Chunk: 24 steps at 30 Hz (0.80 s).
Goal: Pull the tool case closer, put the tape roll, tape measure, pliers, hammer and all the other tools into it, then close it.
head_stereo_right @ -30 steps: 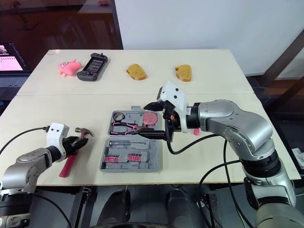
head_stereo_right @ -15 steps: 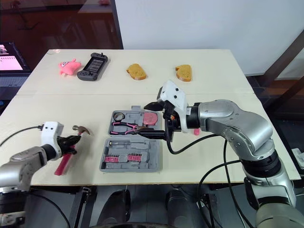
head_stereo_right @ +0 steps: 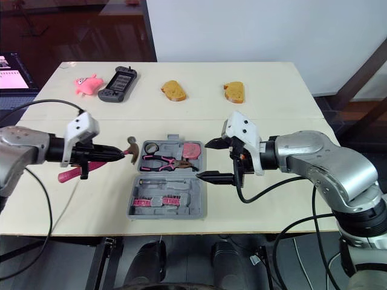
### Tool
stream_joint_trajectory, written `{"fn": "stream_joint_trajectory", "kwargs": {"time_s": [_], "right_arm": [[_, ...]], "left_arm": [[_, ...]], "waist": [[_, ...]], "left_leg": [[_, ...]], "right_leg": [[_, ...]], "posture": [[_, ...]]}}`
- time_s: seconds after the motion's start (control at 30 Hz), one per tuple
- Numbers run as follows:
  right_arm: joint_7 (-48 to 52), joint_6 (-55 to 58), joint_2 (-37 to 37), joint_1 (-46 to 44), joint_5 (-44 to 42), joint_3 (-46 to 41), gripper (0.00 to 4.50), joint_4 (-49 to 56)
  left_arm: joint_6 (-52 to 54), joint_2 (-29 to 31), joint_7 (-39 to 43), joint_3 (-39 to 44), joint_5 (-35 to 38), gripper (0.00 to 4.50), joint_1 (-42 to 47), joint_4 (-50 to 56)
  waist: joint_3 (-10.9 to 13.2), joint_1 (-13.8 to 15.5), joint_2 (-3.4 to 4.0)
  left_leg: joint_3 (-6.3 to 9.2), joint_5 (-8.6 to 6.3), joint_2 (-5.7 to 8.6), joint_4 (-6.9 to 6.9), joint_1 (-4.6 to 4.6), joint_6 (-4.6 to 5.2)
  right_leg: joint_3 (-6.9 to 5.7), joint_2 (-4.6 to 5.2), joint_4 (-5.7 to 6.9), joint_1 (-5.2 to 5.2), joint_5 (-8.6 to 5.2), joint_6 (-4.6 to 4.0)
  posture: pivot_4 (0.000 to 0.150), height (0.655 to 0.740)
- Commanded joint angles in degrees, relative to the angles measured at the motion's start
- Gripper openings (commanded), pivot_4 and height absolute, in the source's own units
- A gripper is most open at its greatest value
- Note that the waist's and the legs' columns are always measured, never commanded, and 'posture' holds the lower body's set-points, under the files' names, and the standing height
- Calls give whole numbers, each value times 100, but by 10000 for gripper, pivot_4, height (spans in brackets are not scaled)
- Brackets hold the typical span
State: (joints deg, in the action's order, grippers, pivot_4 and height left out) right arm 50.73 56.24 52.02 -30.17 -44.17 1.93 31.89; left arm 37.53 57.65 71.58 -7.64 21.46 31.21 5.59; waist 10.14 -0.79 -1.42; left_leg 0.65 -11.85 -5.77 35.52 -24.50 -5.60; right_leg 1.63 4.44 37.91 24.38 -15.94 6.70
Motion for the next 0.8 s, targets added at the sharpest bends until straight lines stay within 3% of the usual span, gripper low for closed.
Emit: {"fn": "stream_joint_trajectory", "kwargs": {"time_s": [0.03, 0.33, 0.6, 0.8], "right_arm": [[16, -74, 340, 366, -66, -596, 45000, 388], [-736, -420, 511, 1476, 644, -1284, 45000, 852], [-790, 139, 658, 1492, 200, -1416, 45000, 1018], [-1006, 421, 636, 1407, 6, -1444, 45000, 1082]], "left_arm": [[-129, -252, 255, -558, -268, 482, 498, 255], [490, -1321, -142, -1994, -1153, 482, 1280, 325], [1668, -1765, 307, -3285, -1556, 482, 2336, 165], [1683, -2114, 392, -3875, -1855, 482, 2724, -122]], "waist": [[5, 26, -1], [7, 20, -5], [10, 9, -5], [11, 22, -4]], "left_leg": [[0, 0, 0, 0, -1, 0], [1, 0, 0, 18, -7, 2], [4, -9, 1, 35, -13, 18], [7, -15, 2, 50, -19, 29]], "right_leg": [[0, 0, -1, 0, 0, 2], [2, -1, 1, -3, 1, 6], [3, -2, 3, -3, 1, 6], [5, -4, 5, -5, -1, 8]], "posture": [[1500, 7207], [1500, 7207], [1500, 7207], [1500, 7207]]}}
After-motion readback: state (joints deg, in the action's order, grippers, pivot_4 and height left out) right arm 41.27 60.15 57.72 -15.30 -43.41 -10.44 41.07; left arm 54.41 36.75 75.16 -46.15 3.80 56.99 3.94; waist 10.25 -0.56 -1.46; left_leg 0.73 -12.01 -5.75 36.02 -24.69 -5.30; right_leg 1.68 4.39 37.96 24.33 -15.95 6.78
